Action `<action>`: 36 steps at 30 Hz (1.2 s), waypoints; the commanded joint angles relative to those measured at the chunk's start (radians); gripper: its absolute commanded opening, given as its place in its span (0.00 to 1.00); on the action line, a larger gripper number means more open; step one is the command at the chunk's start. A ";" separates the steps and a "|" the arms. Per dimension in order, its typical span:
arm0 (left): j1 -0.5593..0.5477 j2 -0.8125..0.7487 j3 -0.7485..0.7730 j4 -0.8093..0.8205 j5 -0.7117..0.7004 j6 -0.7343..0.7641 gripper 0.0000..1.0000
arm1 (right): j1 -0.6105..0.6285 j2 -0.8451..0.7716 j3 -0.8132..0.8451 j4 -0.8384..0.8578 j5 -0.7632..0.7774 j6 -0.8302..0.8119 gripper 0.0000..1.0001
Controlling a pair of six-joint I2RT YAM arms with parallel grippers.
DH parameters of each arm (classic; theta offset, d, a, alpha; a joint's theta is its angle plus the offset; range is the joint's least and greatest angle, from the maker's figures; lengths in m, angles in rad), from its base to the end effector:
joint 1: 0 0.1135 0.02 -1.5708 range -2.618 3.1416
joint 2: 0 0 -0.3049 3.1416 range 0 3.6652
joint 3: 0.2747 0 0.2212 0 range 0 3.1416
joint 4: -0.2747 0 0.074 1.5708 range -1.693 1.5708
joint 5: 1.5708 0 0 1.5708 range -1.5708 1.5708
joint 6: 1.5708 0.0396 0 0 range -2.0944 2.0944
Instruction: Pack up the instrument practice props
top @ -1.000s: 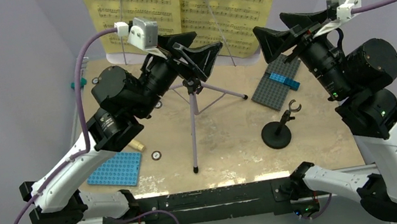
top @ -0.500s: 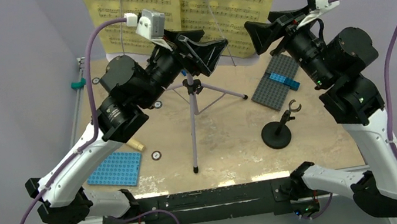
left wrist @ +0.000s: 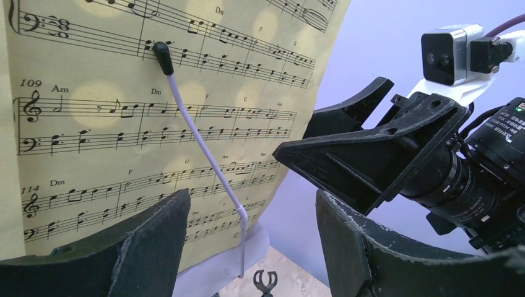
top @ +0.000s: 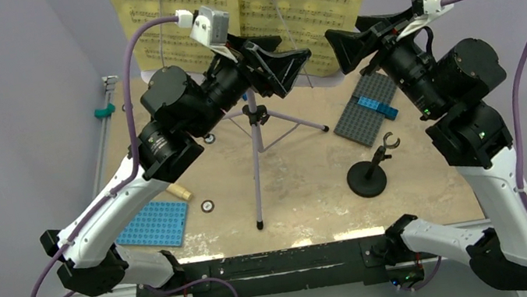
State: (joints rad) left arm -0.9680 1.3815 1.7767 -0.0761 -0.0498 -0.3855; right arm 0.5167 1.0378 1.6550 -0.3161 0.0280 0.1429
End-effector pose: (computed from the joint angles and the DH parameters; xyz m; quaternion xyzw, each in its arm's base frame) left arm 0.1399 -0.1997 0.5859 0.1488 0.5667 -0.4960 0.6408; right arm 0.0983 0.0546 0.5819 -0.0991 0.5848 0.2529 0.7644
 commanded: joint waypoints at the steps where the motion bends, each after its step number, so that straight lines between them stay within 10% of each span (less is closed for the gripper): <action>1: 0.008 0.006 0.047 0.029 0.024 -0.023 0.77 | -0.004 -0.010 0.003 0.040 -0.020 0.014 0.66; 18: 0.013 0.060 0.092 0.027 0.031 -0.020 0.62 | -0.003 -0.005 0.040 0.013 -0.019 0.037 0.66; 36: 0.015 0.058 0.081 0.059 0.045 -0.019 0.19 | -0.004 -0.038 0.044 0.032 -0.001 0.055 0.65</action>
State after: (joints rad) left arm -0.9558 1.4509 1.8275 -0.0689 -0.0311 -0.4015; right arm 0.5159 1.0115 1.6619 -0.3225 0.0265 0.1879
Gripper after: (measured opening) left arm 0.222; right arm 0.654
